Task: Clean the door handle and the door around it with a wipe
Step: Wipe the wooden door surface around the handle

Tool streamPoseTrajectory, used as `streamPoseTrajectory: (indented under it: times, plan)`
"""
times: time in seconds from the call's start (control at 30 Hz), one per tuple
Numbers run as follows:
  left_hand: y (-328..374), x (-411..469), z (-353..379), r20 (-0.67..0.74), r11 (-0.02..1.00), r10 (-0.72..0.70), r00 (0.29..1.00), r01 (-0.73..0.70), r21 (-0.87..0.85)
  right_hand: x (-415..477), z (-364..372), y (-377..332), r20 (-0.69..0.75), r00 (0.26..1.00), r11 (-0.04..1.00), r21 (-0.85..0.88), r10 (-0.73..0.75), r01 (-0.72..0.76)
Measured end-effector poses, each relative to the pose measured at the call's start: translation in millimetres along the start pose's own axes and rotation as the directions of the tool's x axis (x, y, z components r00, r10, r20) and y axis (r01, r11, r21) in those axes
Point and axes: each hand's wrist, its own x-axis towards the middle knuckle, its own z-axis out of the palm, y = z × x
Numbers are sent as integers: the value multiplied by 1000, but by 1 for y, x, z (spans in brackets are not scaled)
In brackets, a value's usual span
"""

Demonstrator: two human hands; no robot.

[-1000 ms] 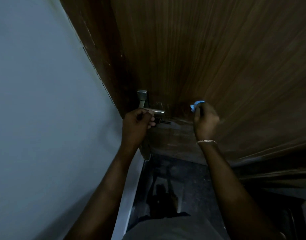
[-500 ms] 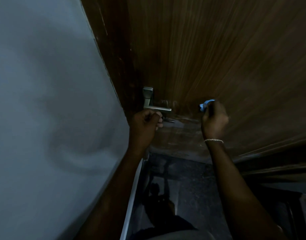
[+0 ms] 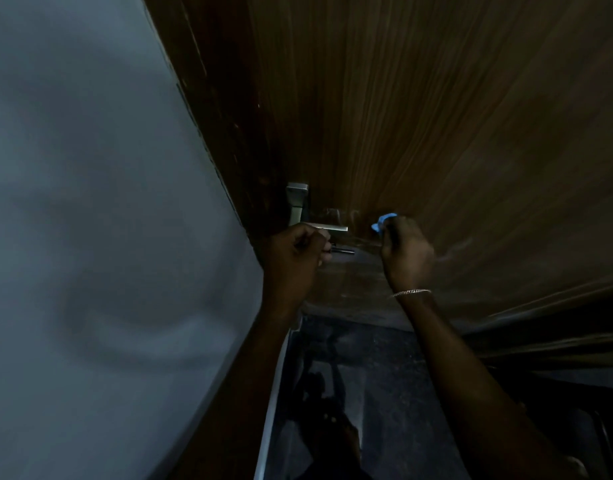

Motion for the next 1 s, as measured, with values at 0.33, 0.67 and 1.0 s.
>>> streamPoseTrajectory:
  times: [0.33,0.67,1.0]
  plan:
    - [-20,3,-7,1,998,-49,999,49,-27,17,3,-21,-156,987,989,134,-36,57]
    - [-16,11,-18,-65,999,-41,997,39,-28,7,22,-19,-171,985,974,221,-13,51]
    - [-18,6,-19,-77,997,-64,995,61,-46,-13,53,-19,-103,994,956,292,47,-15]
